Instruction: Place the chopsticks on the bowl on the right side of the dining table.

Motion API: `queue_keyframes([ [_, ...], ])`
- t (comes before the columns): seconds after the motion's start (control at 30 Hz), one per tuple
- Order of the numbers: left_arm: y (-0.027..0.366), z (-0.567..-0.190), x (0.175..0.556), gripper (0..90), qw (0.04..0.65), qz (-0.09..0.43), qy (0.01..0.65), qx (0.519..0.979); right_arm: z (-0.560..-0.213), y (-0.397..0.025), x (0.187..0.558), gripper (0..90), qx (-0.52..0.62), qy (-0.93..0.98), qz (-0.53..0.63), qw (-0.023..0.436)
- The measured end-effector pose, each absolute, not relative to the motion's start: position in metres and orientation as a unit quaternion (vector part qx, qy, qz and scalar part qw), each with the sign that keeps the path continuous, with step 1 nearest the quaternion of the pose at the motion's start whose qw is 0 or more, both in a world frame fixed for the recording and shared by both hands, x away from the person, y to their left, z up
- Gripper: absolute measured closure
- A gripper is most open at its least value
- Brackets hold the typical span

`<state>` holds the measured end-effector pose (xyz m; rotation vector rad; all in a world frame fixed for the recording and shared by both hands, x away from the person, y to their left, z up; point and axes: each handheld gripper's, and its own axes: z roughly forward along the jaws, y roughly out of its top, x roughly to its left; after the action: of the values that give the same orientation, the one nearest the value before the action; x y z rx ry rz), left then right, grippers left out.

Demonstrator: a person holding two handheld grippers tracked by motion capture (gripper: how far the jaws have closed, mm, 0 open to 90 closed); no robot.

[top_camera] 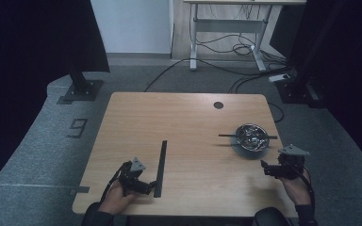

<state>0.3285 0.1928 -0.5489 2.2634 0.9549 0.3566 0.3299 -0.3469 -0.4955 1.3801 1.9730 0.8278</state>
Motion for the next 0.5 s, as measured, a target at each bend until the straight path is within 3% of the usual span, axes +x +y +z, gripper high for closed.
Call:
queue_keyframes([
  [0.5,0.193,-0.549,0.328,0.0,0.324,0.136,0.364,0.863,-0.483,-0.281,0.312,0.0,0.455,0.786,0.336,0.249],
])
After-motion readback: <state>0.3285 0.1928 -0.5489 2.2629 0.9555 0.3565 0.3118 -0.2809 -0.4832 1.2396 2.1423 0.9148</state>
